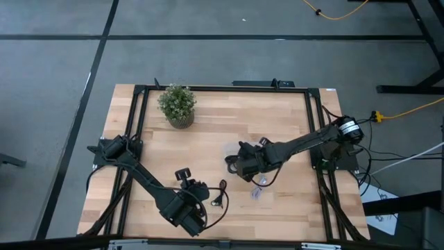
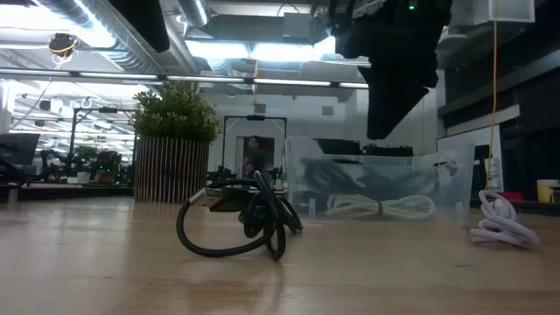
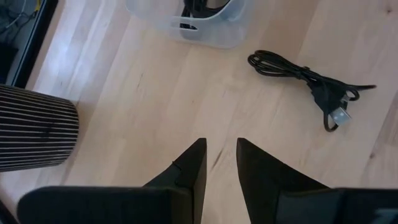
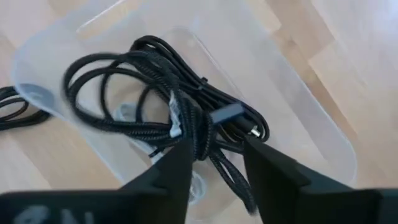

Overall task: Pick and place USB-C Cables
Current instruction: Put the white charger cable wire into the bin

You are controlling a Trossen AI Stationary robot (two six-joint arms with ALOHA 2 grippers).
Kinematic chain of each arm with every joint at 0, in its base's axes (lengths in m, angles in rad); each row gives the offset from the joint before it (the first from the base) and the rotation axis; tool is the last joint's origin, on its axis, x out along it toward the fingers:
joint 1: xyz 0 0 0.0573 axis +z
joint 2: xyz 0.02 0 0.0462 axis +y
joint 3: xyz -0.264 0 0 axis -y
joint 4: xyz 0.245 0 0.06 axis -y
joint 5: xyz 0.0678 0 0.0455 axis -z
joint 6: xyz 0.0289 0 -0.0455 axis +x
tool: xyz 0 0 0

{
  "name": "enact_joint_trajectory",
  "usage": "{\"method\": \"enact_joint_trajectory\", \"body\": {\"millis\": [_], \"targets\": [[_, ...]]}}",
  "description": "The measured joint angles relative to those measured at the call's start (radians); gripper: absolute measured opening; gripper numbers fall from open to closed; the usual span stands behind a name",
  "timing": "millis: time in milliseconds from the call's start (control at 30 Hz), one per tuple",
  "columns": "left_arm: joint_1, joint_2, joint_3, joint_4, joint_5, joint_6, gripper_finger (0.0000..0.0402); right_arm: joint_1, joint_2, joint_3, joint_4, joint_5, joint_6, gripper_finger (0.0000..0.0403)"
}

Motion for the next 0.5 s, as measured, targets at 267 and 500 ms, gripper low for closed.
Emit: {"method": "enact_joint_trajectory", "body": {"millis": [267,500], "targets": [[-0.001,0.000,0.000,0.000,0.000,-0.024,0.0081,0.056,-0.002,0.131,-0.004,-0.229,-0.187,0.0179],[0.000,0.000,0.000,0.003,-0.012,-0.024,0.0081,0.260,-0.004,0.132,-0.002,-0.283,-0.332,0.0181]]}}
